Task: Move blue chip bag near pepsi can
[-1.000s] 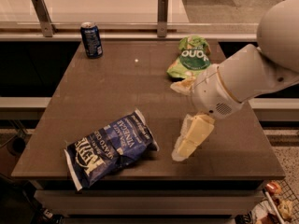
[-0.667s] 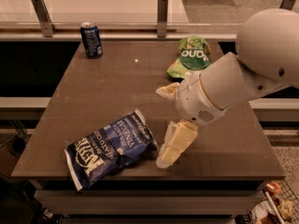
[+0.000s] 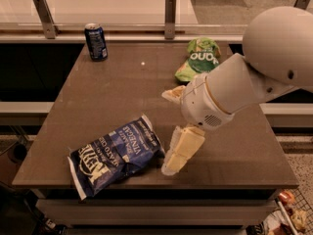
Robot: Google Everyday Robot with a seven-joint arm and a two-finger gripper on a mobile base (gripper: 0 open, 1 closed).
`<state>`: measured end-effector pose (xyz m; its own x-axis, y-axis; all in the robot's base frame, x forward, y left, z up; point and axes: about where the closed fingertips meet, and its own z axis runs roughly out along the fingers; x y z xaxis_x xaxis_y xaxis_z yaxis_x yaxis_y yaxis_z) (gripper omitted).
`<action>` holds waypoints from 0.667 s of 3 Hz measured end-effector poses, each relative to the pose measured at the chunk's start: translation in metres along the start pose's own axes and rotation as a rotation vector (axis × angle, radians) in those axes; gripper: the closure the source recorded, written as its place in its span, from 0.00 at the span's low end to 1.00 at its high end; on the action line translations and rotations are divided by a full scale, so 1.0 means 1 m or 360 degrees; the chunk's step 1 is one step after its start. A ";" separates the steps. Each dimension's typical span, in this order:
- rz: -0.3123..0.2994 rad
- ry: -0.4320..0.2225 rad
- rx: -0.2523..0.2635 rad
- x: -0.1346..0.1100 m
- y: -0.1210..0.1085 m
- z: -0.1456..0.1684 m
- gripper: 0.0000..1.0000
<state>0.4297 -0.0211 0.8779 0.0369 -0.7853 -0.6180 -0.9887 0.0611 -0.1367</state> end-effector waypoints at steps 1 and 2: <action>-0.0050 0.0036 -0.0042 -0.016 -0.002 0.024 0.00; -0.0106 0.0016 -0.0102 -0.033 0.004 0.053 0.00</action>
Offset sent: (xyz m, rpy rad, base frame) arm 0.0003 0.0921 -0.0373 -0.0068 0.0253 0.1457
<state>0.4322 0.0375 0.8570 0.1017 -0.7926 -0.6013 -0.9914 -0.0307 -0.1272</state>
